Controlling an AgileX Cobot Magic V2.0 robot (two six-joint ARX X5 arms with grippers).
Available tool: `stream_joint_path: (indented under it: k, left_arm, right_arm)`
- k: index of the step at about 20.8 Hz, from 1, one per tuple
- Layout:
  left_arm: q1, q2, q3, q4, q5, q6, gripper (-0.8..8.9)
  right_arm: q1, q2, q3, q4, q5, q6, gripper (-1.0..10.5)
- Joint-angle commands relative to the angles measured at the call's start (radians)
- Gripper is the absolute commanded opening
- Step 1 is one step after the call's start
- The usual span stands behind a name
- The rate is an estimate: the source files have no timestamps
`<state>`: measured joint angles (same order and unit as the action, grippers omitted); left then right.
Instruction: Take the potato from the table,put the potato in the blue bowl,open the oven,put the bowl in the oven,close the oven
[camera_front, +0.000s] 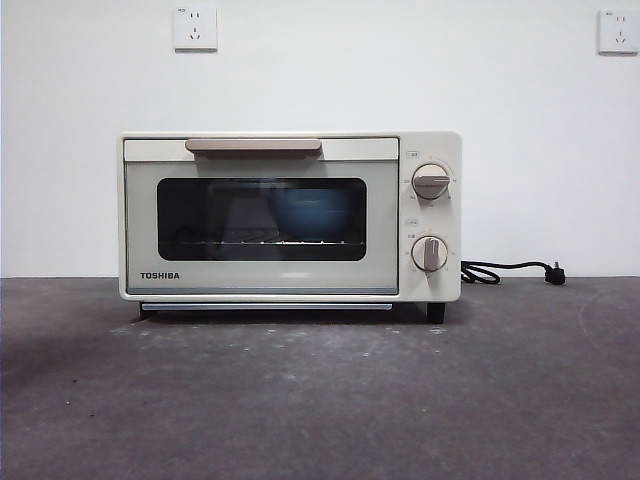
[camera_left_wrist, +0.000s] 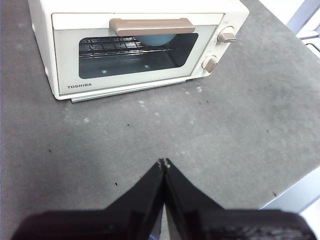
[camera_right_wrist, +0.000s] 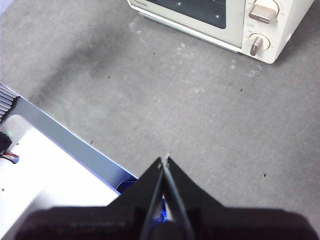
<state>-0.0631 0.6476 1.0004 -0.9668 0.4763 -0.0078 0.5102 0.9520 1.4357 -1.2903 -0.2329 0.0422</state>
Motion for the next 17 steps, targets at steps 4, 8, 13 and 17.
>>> stream_joint_path:
  k: [4,8,13,17]
  left_arm:
    - [-0.003,-0.002,0.002,0.002,-0.005,0.013,-0.04]
    - [-0.002,-0.002,0.002,0.023,-0.049,0.012,-0.04]
    - [-0.002,-0.002,0.001,0.063,-0.067,0.074,-0.04]
    - [0.004,-0.026,-0.004,0.283,-0.150,0.145,-0.04]
  right_arm:
    - [0.001,-0.004,-0.006,0.002,0.000,0.012,0.0]
    - [0.001,-0.004,-0.006,0.002,0.000,0.012,0.0]
    - [0.001,-0.005,-0.006,0.002,0.000,0.012,0.0]
    - [0.001,-0.005,-0.006,0.002,0.000,0.012,0.0]
